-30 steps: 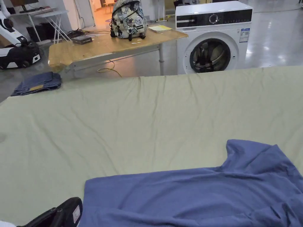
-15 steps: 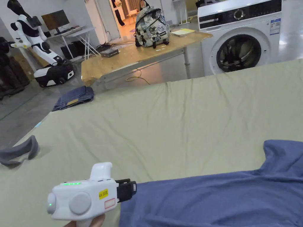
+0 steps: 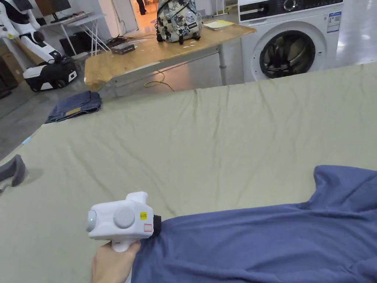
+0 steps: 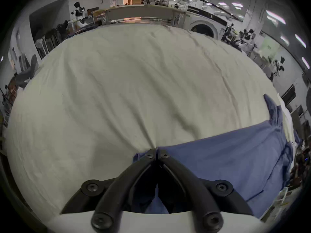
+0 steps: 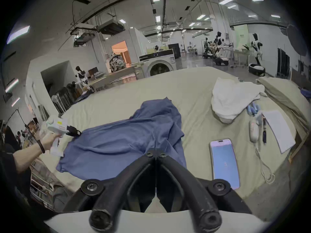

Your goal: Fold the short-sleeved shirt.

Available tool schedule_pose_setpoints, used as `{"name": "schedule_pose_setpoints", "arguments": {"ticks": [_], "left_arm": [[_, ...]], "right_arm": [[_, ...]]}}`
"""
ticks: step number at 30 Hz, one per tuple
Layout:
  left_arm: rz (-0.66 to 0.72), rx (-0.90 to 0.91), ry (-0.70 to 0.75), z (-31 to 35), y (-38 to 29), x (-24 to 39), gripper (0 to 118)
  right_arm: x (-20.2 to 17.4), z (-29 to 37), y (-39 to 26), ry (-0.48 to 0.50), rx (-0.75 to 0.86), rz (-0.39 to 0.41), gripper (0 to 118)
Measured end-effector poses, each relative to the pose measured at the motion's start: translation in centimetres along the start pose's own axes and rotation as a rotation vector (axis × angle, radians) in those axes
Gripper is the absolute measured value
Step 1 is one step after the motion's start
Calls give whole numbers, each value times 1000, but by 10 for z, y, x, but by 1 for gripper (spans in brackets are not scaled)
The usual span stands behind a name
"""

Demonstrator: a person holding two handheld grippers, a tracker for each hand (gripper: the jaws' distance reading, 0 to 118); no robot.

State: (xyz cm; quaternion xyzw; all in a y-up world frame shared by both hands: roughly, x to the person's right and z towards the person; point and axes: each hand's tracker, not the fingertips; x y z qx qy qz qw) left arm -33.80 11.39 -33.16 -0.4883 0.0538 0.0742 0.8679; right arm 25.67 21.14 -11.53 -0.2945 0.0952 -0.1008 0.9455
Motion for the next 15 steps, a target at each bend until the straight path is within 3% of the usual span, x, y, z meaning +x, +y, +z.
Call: {"name": "schedule_pose_setpoints", "arguments": {"ticks": [2, 3, 6, 8, 13, 14, 15], "left_arm": [[-14, -16, 9, -3, 1, 3, 0], [-14, -20, 11, -2, 3, 3, 0], [-53, -39, 22, -1, 5, 6, 0], [-78, -35, 41, -1, 4, 9, 0], [-102, -47, 59, 6, 1, 20, 0], [-103, -50, 58, 5, 3, 17, 0], [-100, -59, 50, 5, 3, 17, 0]], "right_arm": [[0, -17, 22, 15, 8, 11, 0], [0, -30, 39, 22, 0, 22, 8], [4, -86, 92, 41, -89, 18, 79], [11, -131, 119, 12, -136, 18, 79], [43, -265, 145, -129, -426, 3, 77], [46, -285, 145, -170, -469, 4, 73], [50, -302, 140, -183, -507, 3, 57]]}}
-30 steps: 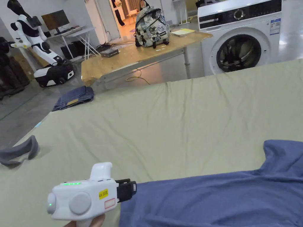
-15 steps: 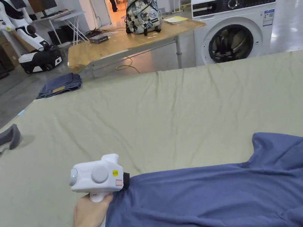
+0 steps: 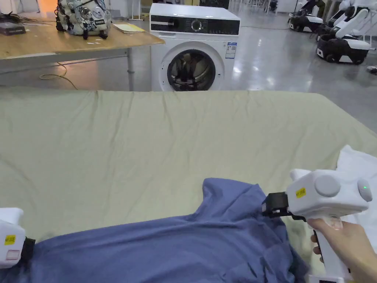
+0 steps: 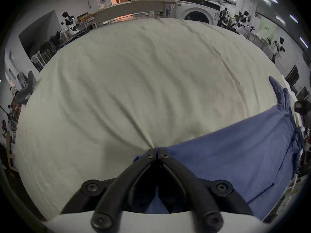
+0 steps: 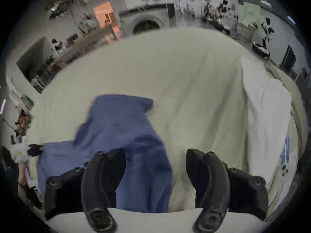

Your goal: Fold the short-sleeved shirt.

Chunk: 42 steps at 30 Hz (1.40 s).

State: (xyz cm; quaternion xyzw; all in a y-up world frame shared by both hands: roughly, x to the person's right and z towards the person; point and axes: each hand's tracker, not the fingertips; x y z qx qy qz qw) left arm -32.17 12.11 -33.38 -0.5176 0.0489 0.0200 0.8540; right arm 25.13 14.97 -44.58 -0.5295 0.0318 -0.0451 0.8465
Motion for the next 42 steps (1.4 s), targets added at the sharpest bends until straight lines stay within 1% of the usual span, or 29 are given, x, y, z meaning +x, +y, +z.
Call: {"name": "schedule_pose_setpoints", "arguments": {"ticks": [1, 2, 3, 4, 5, 6, 8, 9, 10, 11, 12, 13, 16, 19, 21, 23, 25, 27, 30, 31, 33, 34, 35, 36, 37, 38, 39, 41, 42], "left_arm": [[4, -2, -4, 1, 0, 0, 0], [9, -2, -9, 2, -1, 0, 0], [16, 1, -14, 3, 0, -3, 0], [22, -3, -24, 3, -2, -3, 0], [23, -1, -28, 4, -3, -3, 0], [21, 4, -32, 5, -4, -3, 0], [28, 6, -43, 3, -1, -7, 0], [52, 7, -56, 7, -1, -9, 0], [132, 12, -94, 15, 1, -14, 0], [144, 61, -155, 26, 2, -22, 0], [148, 130, -242, 45, -3, -27, 0], [137, 211, -302, 73, -14, -29, 0], [47, 306, -288, 118, -42, -43, 0], [74, 326, -338, 165, -93, -49, 0], [104, 317, -340, 178, -127, -57, 0], [176, 286, -349, 181, -157, -58, 0], [180, 278, -309, 178, -182, -60, 0], [186, 244, -281, 159, -203, -72, 0], [237, 201, -305, 145, -219, -80, 0], [247, 190, -310, 150, -217, -72, 0], [225, 205, -301, 147, -219, -70, 0], [225, 206, -291, 143, -219, -70, 11], [226, 205, -289, 144, -219, -65, 23], [222, 196, -284, 142, -220, -61, 31], [149, 222, -213, 143, -220, -57, 31], [113, 232, -190, 146, -220, -51, 58], [32, 253, -167, 148, -225, -56, 82], [-15, 325, -146, 169, -225, -43, 84], [-25, 341, -139, 181, -227, -35, 84]], "right_arm": [[0, -13, 2, -5, -28, -10, 42], [6, -25, 1, 4, -54, -36, 40], [4, -30, -3, -40, -54, -30, 32], [0, -21, -8, -31, 3, 2, 16], [-3, -15, -11, -31, 39, 41, 4], [-6, -7, -17, -32, 52, 67, 2], [-4, 1, -21, -27, 66, 52, 2], [-2, 10, -24, 4, 97, 51, 2], [-1, 23, -28, 16, 135, 59, 2], [2, 38, -31, 36, 157, 59, 1], [5, 54, -38, 84, 180, 51, 1], [4, 80, -50, 114, 219, 55, 1], [8, 140, -95, 179, 304, 77, 1], [22, 176, -147, 195, 337, 71, 1], [30, 195, -186, 198, 345, 45, 1], [37, 200, -220, 172, 333, 1, 1], [44, 198, -249, 171, 315, -15, 1], [50, 190, -268, 137, 284, -33, 1], [62, 173, -284, 158, 244, -132, 1], [64, 168, -289, 164, 245, -149, 1], [61, 160, -294, 155, 242, -143, 3], [58, 157, -296, 141, 241, -133, 12], [54, 153, -298, 130, 235, -114, 25], [50, 150, -299, 102, 223, -72, 32], [46, 148, -302, 56, 229, -29, 32], [42, 149, -304, 22, 236, 7, 53], [39, 152, -307, 2, 248, 52, 63], [32, 166, -309, -35, 323, 103, 63], [21, 181, -310, -47, 376, 125, 63]]}}
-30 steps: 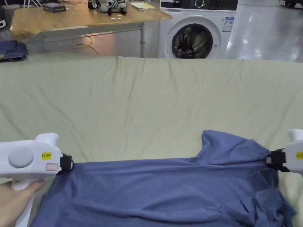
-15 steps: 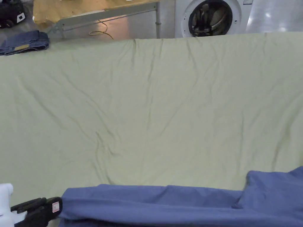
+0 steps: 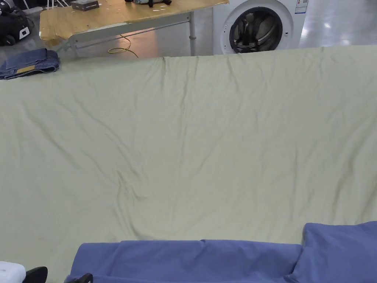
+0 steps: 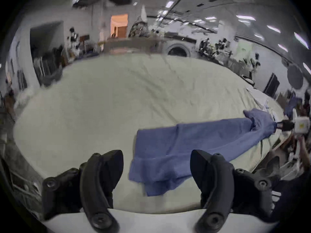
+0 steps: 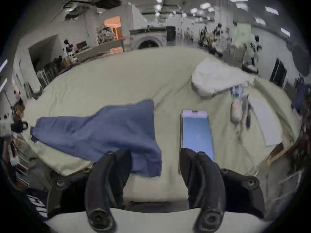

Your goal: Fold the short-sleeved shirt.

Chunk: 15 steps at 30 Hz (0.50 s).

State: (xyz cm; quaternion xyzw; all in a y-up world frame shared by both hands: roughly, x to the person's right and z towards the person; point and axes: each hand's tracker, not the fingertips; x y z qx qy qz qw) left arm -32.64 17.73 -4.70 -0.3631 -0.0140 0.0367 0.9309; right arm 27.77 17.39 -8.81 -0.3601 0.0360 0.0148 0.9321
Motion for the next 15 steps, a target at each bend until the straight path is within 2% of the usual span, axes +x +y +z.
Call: {"name": "schedule_pose_setpoints", "arguments": {"ticks": [5, 8, 9, 10, 11, 12, 15], "left_arm": [[-266, 307, 101, 57, 28, 65, 84], [-323, 457, 143, 74, 42, 101, 81], [-320, 483, 129, 77, 50, 112, 74], [-294, 504, 93, 78, 56, 118, 59], [-266, 487, 50, 76, 60, 120, 33], [-247, 485, 4, 72, 64, 122, 0], [-180, 465, 4, 64, 67, 126, 0]], "right_arm": [[-38, 48, 36, 84, 244, 23, 63], [-65, 55, 59, 144, 318, 23, 61], [-74, 54, 65, 157, 327, 23, 45], [-83, 51, 70, 154, 333, 33, 22], [-89, 48, 72, 159, 360, 49, 5], [-92, 43, 76, 161, 380, 57, 3], [-103, 34, 79, 199, 350, 68, 0]]}}
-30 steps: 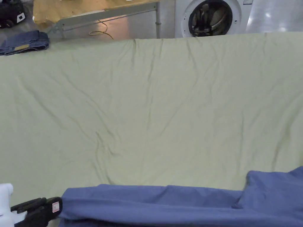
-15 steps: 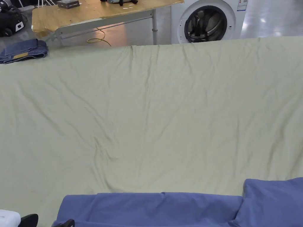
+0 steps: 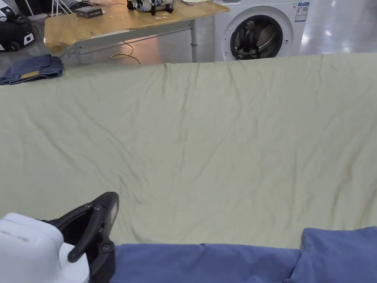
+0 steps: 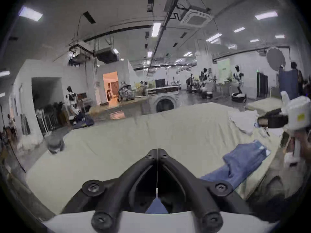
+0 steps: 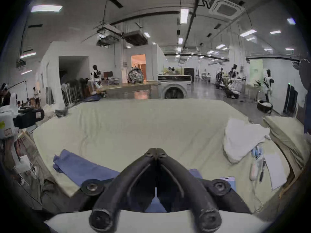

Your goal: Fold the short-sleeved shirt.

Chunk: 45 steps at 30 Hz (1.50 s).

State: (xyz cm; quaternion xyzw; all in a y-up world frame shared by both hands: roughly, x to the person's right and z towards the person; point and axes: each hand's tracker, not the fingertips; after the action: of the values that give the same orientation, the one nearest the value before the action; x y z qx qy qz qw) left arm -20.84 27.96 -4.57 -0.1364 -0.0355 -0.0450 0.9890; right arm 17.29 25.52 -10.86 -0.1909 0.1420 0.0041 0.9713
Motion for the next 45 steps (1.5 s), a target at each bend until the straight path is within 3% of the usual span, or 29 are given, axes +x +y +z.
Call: {"name": "schedule_pose_setpoints", "arguments": {"ticks": [1, 6, 10, 11, 12, 13, 14, 15, 21, 25, 26, 27, 28, 29, 33, 37, 42, 45], "left_arm": [[24, -5, -72, 1, 2, -2, 0], [138, -37, -95, 3, -2, -33, 0], [400, -166, -115, -6, -30, -92, 7], [469, -201, -125, -11, -43, -109, 25], [547, -250, -157, -18, -62, -128, 65], [635, -301, -204, -26, -83, -144, 93], [720, -347, -237, -32, -98, -152, 104], [791, -348, -206, -32, -116, -161, 104], [899, -516, -181, -73, -186, -195, 104], [1052, -420, -251, -90, -193, -192, 99], [1076, -424, -276, -90, -187, -177, 82], [1099, -396, -308, -94, -188, -171, 47], [1111, -408, -349, -103, -190, -163, 23], [1117, -440, -350, -111, -191, -155, 13], [1185, -478, -340, -117, -193, -154, 6], [1198, -267, -275, -81, -148, -181, 4], [932, -193, -136, -28, -76, -217, 4], [830, -221, -141, -18, -43, -202, 4]], "right_arm": [[0, -1, -2, 4, -5, -5, 0], [-4, -2, -12, 35, -41, 21, 0], [2, 1, -21, 43, -66, 13, 0], [4, 3, -24, 45, -72, 6, 0], [7, 4, -27, 46, -80, -3, 0], [12, 4, -31, 49, -93, -17, 0], [15, 4, -35, 53, -109, -30, 0], [18, 4, -38, 50, -125, -42, 0], [32, 7, -48, 37, -183, -99, 0], [33, 7, -49, 27, -179, -137, 0], [33, 7, -49, 24, -175, -140, 0], [33, 7, -48, 29, -172, -146, 0], [33, 7, -48, 35, -168, -155, 0], [32, 7, -47, 39, -167, -162, 0], [32, 5, -44, 40, -148, -161, 0], [39, 8, -43, 33, -138, -164, 0], [48, 6, -52, 21, -156, -179, 0], [53, 3, -58, 35, -166, -233, 0]]}}
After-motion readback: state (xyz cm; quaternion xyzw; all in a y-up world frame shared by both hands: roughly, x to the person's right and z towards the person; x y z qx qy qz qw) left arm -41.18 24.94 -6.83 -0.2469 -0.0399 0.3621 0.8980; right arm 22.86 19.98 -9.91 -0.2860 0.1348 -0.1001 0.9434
